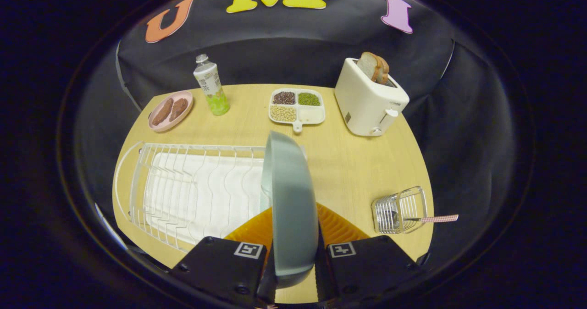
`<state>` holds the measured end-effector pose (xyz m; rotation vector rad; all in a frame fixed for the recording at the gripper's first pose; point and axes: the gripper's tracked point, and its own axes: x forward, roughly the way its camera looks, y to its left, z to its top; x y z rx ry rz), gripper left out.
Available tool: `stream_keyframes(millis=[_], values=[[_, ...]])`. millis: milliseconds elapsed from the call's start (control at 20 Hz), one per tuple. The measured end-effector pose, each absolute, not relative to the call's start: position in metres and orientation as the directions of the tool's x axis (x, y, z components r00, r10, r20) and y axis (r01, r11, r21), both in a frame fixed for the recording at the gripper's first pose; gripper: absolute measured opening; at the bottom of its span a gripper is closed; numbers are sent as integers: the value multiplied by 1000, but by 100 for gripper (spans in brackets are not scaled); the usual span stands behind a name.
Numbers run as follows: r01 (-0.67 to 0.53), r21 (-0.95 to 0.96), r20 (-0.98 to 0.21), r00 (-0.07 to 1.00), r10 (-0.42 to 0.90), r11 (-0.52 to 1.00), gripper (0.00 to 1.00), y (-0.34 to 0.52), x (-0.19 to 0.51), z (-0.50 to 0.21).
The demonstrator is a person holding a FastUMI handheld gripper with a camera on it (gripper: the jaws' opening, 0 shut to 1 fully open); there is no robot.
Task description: Take the plate from the dish rack, then take the spoon from the basket and place it into the plate.
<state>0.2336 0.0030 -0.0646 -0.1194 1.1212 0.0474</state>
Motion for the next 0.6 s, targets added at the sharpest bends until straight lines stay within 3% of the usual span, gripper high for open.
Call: stream_keyframes(millis=[450,600], values=[[-38,-250,-821,538,-191,967,35,-8,237,-26],[-79,-209,-822,554,-132,975,34,4,228,-20]])
